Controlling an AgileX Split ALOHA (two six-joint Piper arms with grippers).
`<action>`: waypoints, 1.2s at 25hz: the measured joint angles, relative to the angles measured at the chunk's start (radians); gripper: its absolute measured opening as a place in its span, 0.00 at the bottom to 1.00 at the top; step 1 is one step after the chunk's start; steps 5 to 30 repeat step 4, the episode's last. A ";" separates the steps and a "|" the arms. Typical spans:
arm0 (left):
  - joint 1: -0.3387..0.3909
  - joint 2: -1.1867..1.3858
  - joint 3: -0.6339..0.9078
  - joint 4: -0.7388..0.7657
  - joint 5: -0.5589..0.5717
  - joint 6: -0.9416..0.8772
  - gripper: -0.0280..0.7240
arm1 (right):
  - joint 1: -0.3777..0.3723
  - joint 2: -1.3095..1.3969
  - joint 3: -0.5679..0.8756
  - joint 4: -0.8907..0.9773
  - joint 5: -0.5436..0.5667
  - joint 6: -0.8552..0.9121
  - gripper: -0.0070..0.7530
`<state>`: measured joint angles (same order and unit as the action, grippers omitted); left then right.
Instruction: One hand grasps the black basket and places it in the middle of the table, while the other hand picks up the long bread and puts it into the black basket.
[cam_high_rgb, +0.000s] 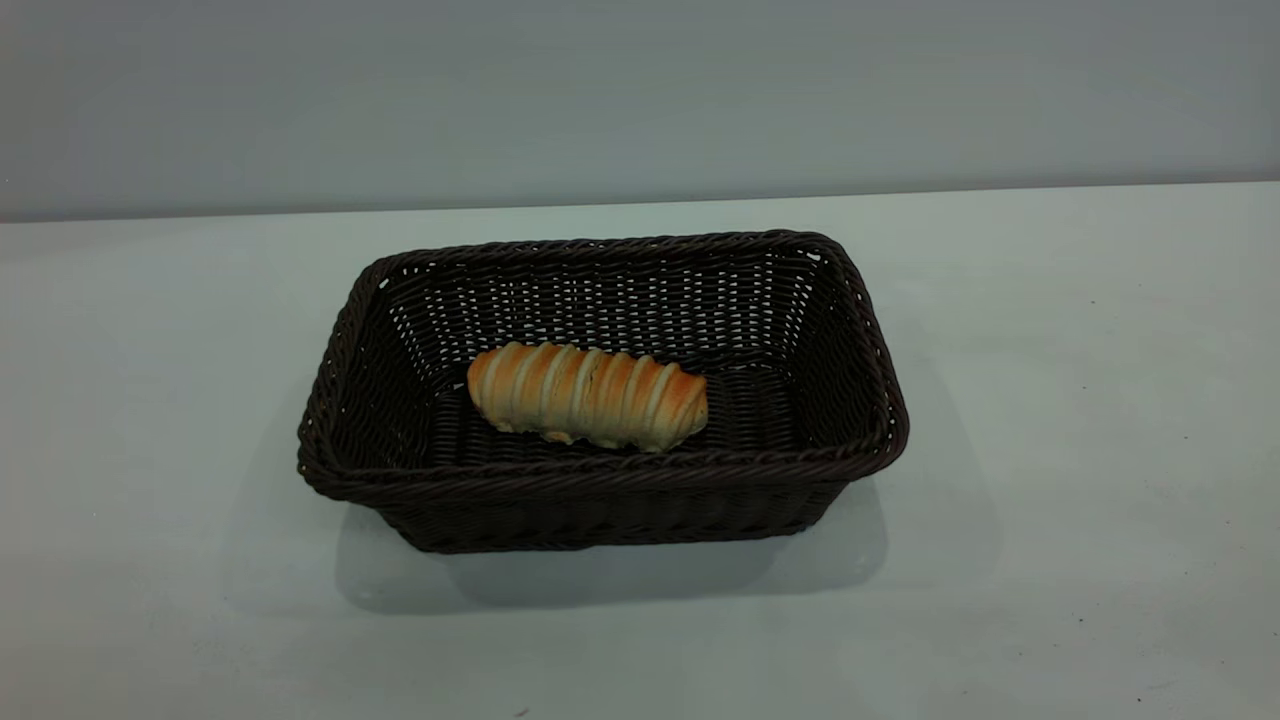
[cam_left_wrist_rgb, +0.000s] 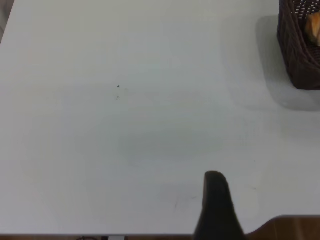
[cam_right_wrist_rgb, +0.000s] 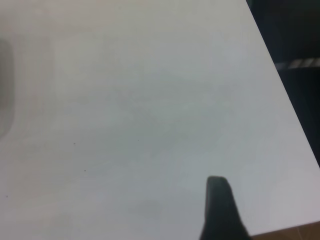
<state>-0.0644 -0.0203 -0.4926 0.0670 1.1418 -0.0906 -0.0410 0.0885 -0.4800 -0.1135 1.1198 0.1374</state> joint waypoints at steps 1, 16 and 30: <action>0.000 0.000 0.000 0.000 0.000 0.000 0.80 | 0.000 0.000 0.000 0.000 0.000 0.000 0.61; 0.000 0.000 0.000 0.000 0.000 0.000 0.80 | 0.000 0.000 0.000 0.000 0.000 0.000 0.61; 0.000 0.000 0.000 0.000 0.000 0.000 0.80 | 0.000 0.000 0.000 0.000 0.000 0.000 0.61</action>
